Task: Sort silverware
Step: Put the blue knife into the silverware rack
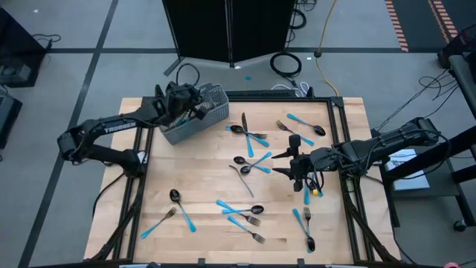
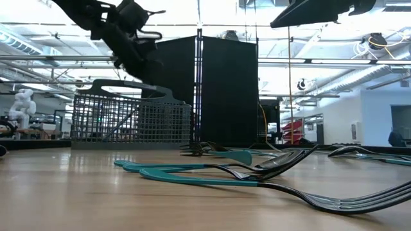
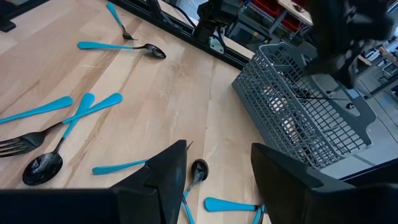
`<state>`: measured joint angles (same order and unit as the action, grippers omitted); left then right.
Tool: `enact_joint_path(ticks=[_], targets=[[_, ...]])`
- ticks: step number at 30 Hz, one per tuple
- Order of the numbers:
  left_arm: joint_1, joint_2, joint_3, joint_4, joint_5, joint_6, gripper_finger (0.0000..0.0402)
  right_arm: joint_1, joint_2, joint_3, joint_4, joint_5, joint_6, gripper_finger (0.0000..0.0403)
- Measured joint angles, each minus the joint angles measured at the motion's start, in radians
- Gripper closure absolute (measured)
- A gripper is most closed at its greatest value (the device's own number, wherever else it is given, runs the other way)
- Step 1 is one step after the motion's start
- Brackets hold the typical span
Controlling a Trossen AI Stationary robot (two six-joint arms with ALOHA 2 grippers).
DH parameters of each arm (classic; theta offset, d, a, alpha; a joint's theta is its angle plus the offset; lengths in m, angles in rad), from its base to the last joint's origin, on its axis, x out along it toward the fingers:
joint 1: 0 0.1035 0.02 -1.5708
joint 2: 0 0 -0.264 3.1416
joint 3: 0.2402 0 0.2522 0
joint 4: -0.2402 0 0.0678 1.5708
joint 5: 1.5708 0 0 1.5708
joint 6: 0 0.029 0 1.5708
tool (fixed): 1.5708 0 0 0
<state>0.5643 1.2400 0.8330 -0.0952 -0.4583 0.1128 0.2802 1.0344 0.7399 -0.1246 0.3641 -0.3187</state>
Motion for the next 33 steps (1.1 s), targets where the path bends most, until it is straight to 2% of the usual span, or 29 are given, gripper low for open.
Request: enact_joint_path(ticks=[5,10,14,16,18,20,25,29,33], targets=[[-0.05,-0.084,0.043,-0.002,0.032,0.006,0.0402,0.0,0.0,0.0,-0.002,0.0,0.019,0.0229],[-0.121,-0.223,0.054,-0.043,0.051,-0.024,0.0402,-0.007,0.0,0.0,-0.005,0.0,0.095,0.0229],[-0.189,-0.312,0.029,-0.078,0.199,-0.132,0.0402,-0.044,0.016,0.0,0.02,0.019,0.283,0.0229],[-0.218,-0.329,0.001,-0.076,0.298,-0.189,0.0402,-0.07,0.047,0.001,0.042,0.08,0.425,0.0229],[-0.249,-0.325,-0.04,-0.046,0.375,-0.242,0.0402,-0.105,0.094,0.001,0.077,0.141,0.546,0.0229],[-0.275,-0.303,-0.085,-0.006,0.405,-0.262,0.0402,-0.147,0.149,0.001,0.091,0.157,0.632,0.0229],[-0.332,-0.202,-0.158,0.148,0.407,-0.186,0.0402,-0.252,0.305,0.048,0.107,0.154,0.719,0.0229],[-0.366,-0.102,-0.169,0.336,0.405,-0.103,0.04,-0.312,0.443,0.118,0.109,0.179,0.773,0.0229],[-0.399,-0.013,-0.169,0.509,0.387,-0.051,0.037,-0.343,0.589,0.175,0.112,0.214,0.778,0.0229]])
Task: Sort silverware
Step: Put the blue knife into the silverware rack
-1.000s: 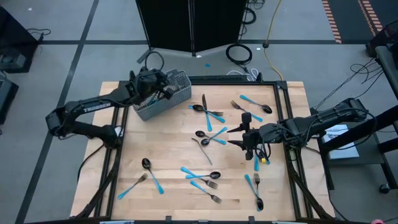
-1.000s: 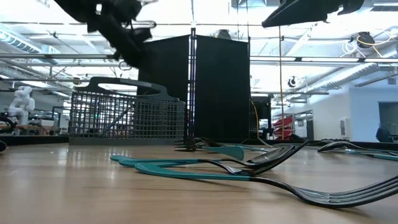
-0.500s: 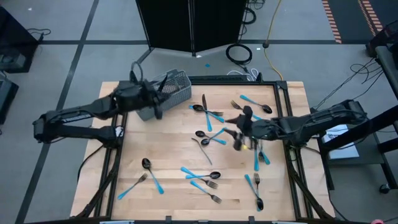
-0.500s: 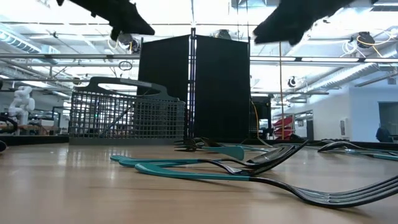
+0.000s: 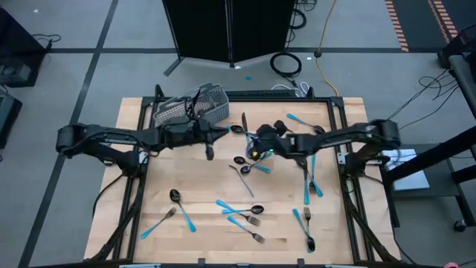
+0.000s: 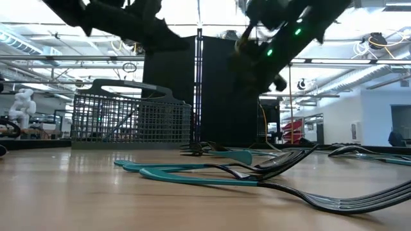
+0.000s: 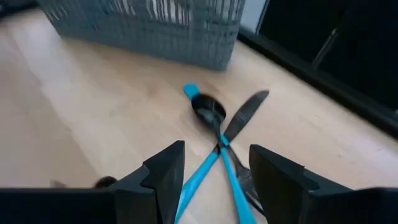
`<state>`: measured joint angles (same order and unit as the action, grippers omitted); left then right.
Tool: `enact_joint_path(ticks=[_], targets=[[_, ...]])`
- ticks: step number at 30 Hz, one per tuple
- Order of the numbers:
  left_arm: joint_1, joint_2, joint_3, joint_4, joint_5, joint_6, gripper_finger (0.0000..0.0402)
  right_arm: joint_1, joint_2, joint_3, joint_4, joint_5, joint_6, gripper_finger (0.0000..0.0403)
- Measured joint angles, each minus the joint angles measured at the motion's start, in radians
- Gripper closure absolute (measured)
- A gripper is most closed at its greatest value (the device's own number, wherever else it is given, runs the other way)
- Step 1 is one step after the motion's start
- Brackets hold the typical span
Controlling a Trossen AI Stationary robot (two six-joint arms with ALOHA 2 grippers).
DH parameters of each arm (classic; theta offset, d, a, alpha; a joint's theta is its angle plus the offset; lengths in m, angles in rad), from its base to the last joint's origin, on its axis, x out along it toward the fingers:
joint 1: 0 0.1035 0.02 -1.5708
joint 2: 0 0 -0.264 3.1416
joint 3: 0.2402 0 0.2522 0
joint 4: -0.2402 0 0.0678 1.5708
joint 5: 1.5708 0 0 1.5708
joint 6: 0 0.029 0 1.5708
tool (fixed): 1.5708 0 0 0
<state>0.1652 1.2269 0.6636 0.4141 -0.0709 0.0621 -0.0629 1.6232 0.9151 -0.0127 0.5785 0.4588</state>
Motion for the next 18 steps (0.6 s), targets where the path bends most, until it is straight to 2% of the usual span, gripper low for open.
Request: enact_joint_path(ticks=[7,13,18], targets=[[-0.032,0.057,0.0,0.032,-0.086,-0.053,0.0299,-0.016,0.208,0.049,0.112,-0.002,0.043,0.0229],[-0.05,0.051,0.0,0.017,-0.062,-0.029,0.0292,-0.017,0.317,0.106,0.129,0.002,0.068,0.0229],[-0.057,0.05,0.0,0.011,-0.059,-0.023,0.0292,-0.023,0.361,0.137,0.128,0.001,0.051,0.0229]])
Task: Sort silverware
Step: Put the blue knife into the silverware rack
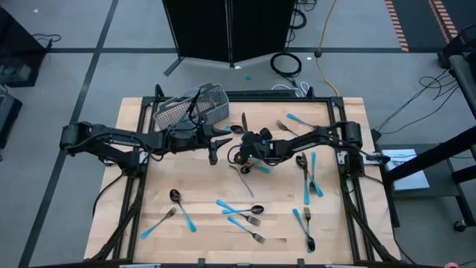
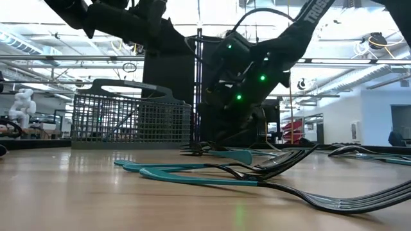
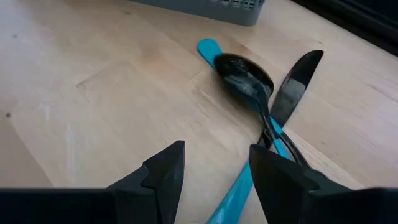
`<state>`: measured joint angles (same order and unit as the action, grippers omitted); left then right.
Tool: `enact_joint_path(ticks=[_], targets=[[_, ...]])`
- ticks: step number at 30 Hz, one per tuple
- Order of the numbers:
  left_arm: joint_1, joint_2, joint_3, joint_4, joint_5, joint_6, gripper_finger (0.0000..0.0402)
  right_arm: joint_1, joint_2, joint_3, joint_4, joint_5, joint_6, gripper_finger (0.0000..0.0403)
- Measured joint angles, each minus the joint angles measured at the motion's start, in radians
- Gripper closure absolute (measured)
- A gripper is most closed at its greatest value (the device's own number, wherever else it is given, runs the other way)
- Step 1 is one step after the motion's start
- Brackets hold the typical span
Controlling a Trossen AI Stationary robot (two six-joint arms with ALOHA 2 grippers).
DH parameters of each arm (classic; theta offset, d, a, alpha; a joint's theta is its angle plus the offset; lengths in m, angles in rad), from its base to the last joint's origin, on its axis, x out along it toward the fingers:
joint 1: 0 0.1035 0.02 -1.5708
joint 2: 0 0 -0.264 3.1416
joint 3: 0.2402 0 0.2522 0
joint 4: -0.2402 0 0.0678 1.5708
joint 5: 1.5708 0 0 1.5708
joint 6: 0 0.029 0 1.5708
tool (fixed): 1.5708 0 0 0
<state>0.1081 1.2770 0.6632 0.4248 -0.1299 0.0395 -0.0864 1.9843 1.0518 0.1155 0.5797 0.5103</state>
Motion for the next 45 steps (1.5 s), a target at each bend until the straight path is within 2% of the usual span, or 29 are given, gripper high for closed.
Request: enact_joint_path(ticks=[6,13,23,45], targets=[[0.001,0.0,0.0,-0.018,0.0,0.0,0.0292,-0.011,0.0,0.0,-0.032,0.002,0.042,0.0229],[0.001,0.0,0.0,-0.017,-0.002,-0.006,0.0292,-0.011,0.001,0.0,-0.073,0.001,0.185,0.0229],[0.0,0.0,0.0,-0.016,-0.008,-0.007,0.0292,-0.011,0.001,0.0,-0.105,0.049,0.225,0.0229],[0.0,0.0,0.0,-0.016,-0.007,-0.008,0.0292,-0.003,0.015,-0.001,-0.098,0.051,0.293,0.0229]])
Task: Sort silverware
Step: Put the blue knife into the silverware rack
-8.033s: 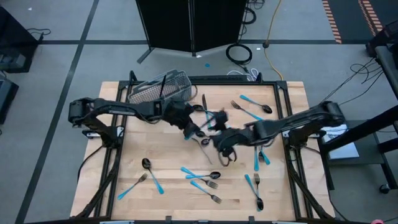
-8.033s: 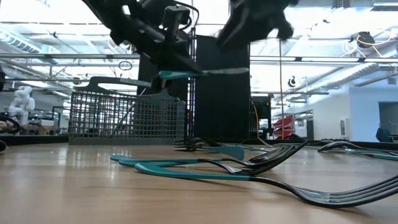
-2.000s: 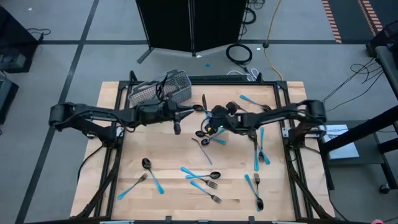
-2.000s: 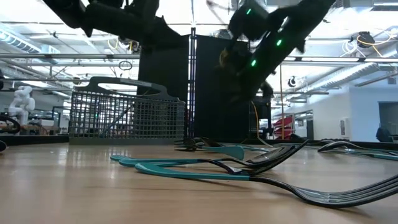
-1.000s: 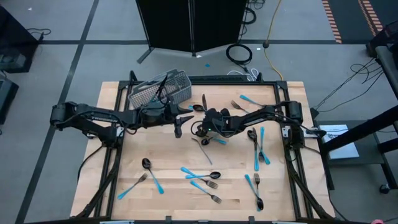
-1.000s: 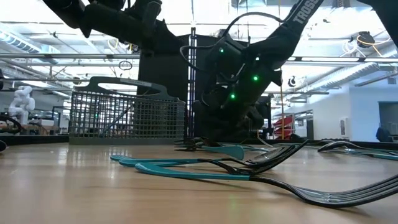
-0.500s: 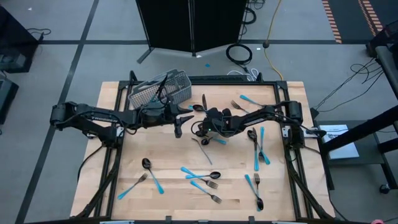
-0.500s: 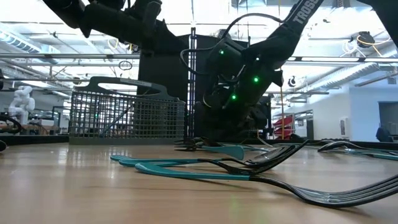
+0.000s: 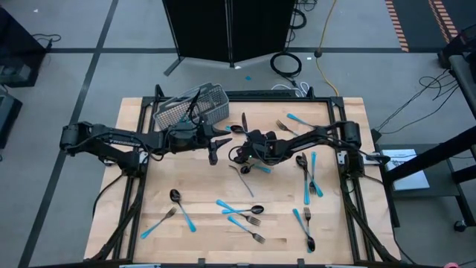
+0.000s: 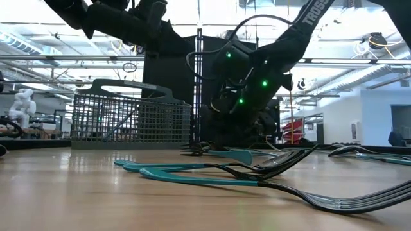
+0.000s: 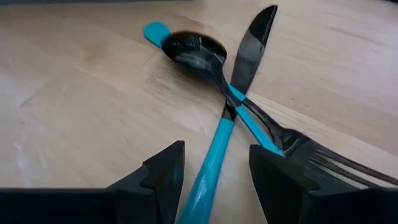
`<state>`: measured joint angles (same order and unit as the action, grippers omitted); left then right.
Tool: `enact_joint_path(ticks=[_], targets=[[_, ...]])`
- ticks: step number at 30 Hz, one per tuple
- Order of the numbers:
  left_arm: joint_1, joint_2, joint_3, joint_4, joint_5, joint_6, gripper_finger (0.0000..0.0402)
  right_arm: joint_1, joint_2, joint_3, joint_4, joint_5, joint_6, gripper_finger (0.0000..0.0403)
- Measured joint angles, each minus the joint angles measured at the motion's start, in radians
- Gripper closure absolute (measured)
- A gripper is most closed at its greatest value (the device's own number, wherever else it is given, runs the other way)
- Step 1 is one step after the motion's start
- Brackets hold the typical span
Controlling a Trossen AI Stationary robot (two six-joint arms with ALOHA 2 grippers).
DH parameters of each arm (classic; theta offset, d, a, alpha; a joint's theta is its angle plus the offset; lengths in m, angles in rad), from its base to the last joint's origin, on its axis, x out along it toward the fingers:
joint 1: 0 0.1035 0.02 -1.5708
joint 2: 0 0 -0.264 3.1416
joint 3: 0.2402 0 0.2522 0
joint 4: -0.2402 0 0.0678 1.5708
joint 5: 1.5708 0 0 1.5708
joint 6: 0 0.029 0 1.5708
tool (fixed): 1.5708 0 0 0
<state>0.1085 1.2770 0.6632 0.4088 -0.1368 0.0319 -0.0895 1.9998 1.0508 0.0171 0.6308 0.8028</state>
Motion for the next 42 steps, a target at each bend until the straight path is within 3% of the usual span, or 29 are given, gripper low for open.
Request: enact_joint_path(ticks=[10,22,29,42], targets=[[0.0,0.0,0.0,-0.003,0.0,0.0,0.0292,-0.001,0.078,0.003,0.086,0.035,-0.011,0.0241],[0.0,0.0,0.0,-0.007,0.001,0.0,0.0292,-0.003,0.089,0.002,0.058,0.048,-0.058,0.0388],[0.0,0.0,0.0,-0.008,0.001,-0.001,0.0292,-0.004,0.078,0.002,0.027,0.024,-0.081,0.0389],[0.0,0.0,0.0,-0.02,0.001,-0.003,0.0292,-0.061,0.003,0.005,-0.147,-0.278,-0.17,0.0391]])
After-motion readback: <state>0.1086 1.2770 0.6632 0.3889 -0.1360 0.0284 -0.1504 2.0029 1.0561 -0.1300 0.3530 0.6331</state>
